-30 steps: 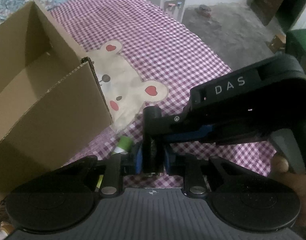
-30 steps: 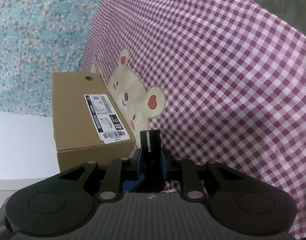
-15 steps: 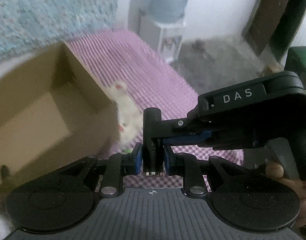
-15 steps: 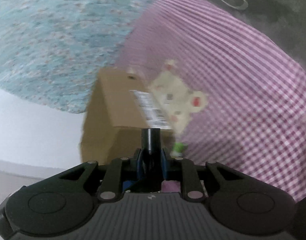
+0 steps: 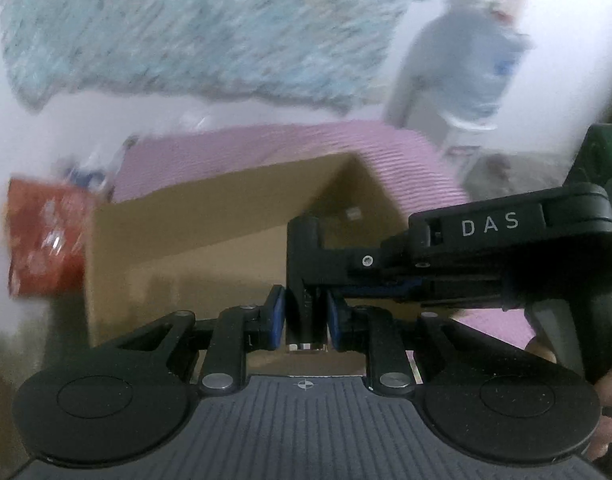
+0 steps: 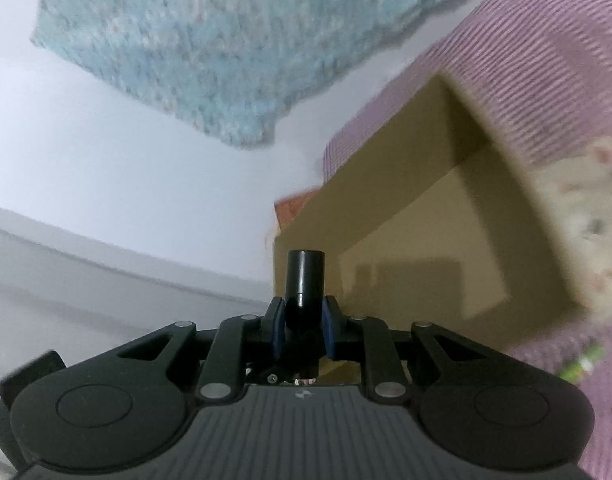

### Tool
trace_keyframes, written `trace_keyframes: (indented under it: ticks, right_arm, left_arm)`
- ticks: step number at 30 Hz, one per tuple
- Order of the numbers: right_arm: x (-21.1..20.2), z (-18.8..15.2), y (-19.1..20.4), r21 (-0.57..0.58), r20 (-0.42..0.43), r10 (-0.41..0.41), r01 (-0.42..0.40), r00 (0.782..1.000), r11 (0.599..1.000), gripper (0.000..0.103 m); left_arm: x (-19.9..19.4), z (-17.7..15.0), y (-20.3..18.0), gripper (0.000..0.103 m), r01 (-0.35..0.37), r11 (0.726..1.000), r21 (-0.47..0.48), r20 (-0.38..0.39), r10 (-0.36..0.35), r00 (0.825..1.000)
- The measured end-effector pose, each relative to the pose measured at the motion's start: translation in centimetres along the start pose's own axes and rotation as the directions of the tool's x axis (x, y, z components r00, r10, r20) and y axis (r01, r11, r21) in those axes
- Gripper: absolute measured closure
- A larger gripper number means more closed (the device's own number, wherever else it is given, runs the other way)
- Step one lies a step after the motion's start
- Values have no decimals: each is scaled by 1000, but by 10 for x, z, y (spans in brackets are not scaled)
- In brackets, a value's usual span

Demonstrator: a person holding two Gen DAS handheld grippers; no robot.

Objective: Organize rigid objects
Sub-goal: 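Carry the black tube into the box and open the right tool, then grasp the green-yellow tube with the right tool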

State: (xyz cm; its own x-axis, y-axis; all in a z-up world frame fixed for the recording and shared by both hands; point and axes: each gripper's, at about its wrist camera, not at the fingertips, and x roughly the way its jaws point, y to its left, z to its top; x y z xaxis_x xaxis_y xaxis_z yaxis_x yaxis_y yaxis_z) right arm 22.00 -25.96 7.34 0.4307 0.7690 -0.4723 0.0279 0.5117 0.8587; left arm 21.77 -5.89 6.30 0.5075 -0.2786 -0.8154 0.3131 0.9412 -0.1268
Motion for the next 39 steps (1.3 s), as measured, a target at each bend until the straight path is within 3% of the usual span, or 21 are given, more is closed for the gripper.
trace_keyframes:
  ticks: [5, 8, 13, 20, 23, 25, 28, 34, 39]
  right_arm:
    - [88, 33, -14, 89, -159, -39, 54, 986, 995, 81]
    - [126, 43, -24, 108, -204, -69, 93, 976, 990, 81]
    - [163, 43, -41, 151, -251, -70, 111, 965, 982, 81]
    - [190, 33, -65, 252, -299, -6, 85, 954, 964, 81]
    - [185, 28, -67, 264, -300, 0, 83, 954, 961, 81]
    - [181, 31, -64, 267, -294, 11, 71, 956, 961, 81]
    - [159, 35, -61, 278, -266, 44, 33, 963, 960, 81]
    - [75, 33, -46, 253, -190, 120, -69, 974, 965, 81]
    - [-1, 23, -28, 195, -118, 194, -169, 974, 966, 81]
  left_arm:
    - [54, 22, 42, 82, -94, 993, -78, -128, 84, 988]
    - [71, 19, 63, 82, -141, 984, -104, -181, 121, 976]
    - [82, 16, 82, 81, -215, 968, -130, -221, 183, 958]
    - [82, 14, 90, 75, -231, 958, -171, -232, 189, 954]
    - [78, 13, 90, 72, -226, 957, -184, -224, 182, 957]
    - [70, 14, 88, 63, -206, 959, -195, -203, 166, 965]
    - [54, 14, 84, 56, -164, 962, -218, -167, 129, 977]
    - [6, 11, 65, 47, -26, 969, -245, -63, 11, 998]
    - [-40, -3, 38, 41, 76, 975, -211, 44, -68, 997]
